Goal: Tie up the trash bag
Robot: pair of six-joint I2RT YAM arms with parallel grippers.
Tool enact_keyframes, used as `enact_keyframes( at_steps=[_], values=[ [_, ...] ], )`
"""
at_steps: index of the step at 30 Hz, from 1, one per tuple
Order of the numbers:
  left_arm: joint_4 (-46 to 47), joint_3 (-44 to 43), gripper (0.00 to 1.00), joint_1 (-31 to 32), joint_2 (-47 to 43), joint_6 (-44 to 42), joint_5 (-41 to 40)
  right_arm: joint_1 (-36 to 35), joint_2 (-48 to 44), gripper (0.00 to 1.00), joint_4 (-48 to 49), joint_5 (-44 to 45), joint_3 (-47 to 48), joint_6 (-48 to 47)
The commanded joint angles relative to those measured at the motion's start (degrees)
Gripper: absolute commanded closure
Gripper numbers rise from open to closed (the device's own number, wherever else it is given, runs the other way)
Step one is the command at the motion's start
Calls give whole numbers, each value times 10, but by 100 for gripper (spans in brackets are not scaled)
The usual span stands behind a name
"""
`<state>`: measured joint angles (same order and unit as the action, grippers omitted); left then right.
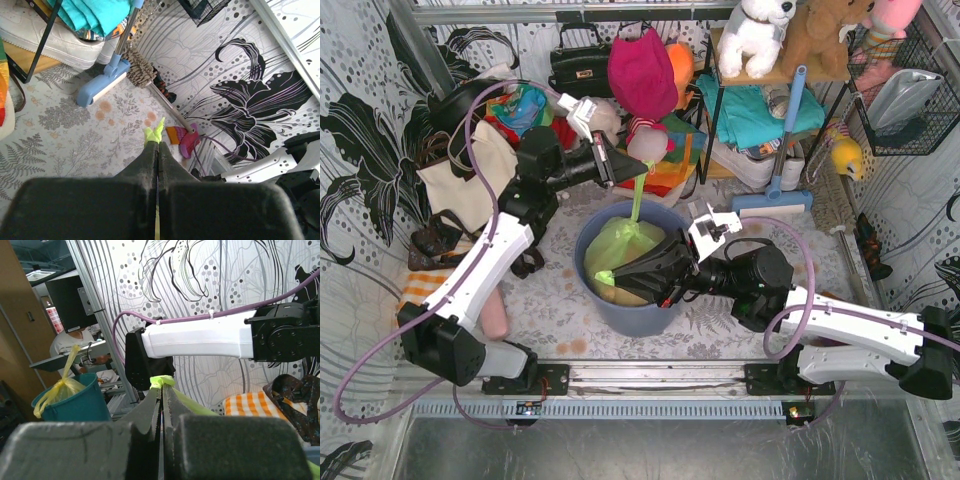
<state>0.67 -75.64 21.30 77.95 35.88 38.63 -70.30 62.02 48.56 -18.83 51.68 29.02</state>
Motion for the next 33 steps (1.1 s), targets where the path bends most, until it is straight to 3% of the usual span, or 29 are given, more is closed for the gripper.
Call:
enact_keyframes(
  at_steps=[1, 10, 18, 28, 33],
  values=[
    [5, -6, 100, -11, 21, -44, -58, -9, -36, 100, 50, -51, -4, 40],
    [-19, 63, 100, -15, 45, -87, -129, -9, -73, 100, -29, -128, -124, 113],
    [-22, 62, 100, -23, 51, -100, -183, -10, -42, 100, 26, -196, -167, 180],
    [-24, 37, 100, -47, 86, -104, -192, -10, 0, 100, 160, -230, -212, 241],
    [-26, 23, 100, -53, 93, -103, -202, -15, 8, 100, 153, -240, -210, 243]
  ],
)
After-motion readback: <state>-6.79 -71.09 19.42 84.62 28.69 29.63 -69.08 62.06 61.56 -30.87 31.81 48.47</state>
